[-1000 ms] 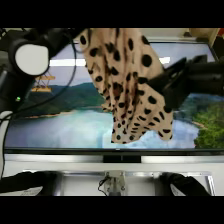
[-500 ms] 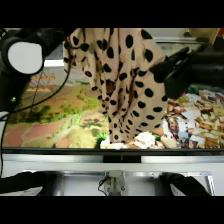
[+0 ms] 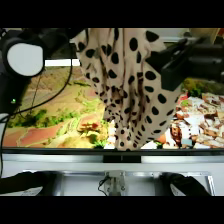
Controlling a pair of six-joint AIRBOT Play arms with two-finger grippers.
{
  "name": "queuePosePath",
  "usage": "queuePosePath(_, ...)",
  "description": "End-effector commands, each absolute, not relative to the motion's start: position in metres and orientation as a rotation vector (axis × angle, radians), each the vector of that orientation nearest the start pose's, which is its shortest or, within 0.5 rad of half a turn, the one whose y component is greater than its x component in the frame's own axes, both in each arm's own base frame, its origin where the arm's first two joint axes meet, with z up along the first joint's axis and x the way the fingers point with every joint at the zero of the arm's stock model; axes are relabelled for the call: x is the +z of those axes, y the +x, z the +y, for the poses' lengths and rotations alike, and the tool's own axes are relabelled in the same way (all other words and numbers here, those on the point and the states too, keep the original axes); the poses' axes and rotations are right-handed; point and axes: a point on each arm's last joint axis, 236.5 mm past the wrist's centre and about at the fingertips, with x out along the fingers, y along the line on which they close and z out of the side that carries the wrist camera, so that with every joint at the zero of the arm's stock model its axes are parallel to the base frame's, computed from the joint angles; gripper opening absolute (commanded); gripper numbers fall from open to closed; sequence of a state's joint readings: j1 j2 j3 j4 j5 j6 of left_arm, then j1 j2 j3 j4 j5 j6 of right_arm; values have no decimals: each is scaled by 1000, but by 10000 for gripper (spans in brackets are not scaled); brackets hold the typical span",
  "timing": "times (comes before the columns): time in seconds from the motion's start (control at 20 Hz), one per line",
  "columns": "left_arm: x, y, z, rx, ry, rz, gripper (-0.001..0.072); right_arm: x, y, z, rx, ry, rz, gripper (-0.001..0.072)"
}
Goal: Fold the shirts.
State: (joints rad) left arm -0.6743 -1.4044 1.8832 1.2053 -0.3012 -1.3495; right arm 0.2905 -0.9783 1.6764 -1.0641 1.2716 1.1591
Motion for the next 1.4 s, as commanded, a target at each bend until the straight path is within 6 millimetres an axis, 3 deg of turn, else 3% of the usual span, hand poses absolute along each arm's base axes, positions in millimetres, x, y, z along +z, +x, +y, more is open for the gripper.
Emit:
queuePosePath(0.0,447,412,-360,-788,-212,-145,53,346,303,211,851,-196,421,49)
queuePosePath(0.05,446,412,-360,-789,-206,-141,207,352,305,211,843,-192,396,49)
queuePosePath(0.1,446,411,-359,-789,-202,-139,484,358,308,211,833,-188,369,48)
queuePosePath(0.15,447,411,-356,-787,-201,-138,654,365,310,210,822,-180,338,48)
queuePosePath(0.2,449,409,-354,-788,-196,-135,687,371,311,209,812,-173,313,47)
queuePosePath(0.4,459,394,-332,-784,-113,-127,686,388,321,195,729,-179,241,46)
queuePosePath(0.6,504,361,-306,-780,-138,-222,684,391,341,166,579,-193,236,46)
queuePosePath(0.7,521,347,-292,-768,-126,-265,683,399,351,132,420,-197,221,47)
queuePosePath(0.8,533,337,-278,-736,-80,-307,683,420,350,74,181,-211,198,47)
queuePosePath(0.95,540,334,-266,-690,-21,-343,682,451,313,-29,-211,-260,193,47)
queuePosePath(1.05,539,340,-261,-670,-11,-341,681,460,276,-78,-399,-289,229,47)
queuePosePath(1.2,537,351,-248,-633,-5,-332,680,463,235,-115,-541,-277,265,47)
queuePosePath(1.35,537,357,-239,-607,0,-332,680,462,220,-133,-624,-284,289,46)
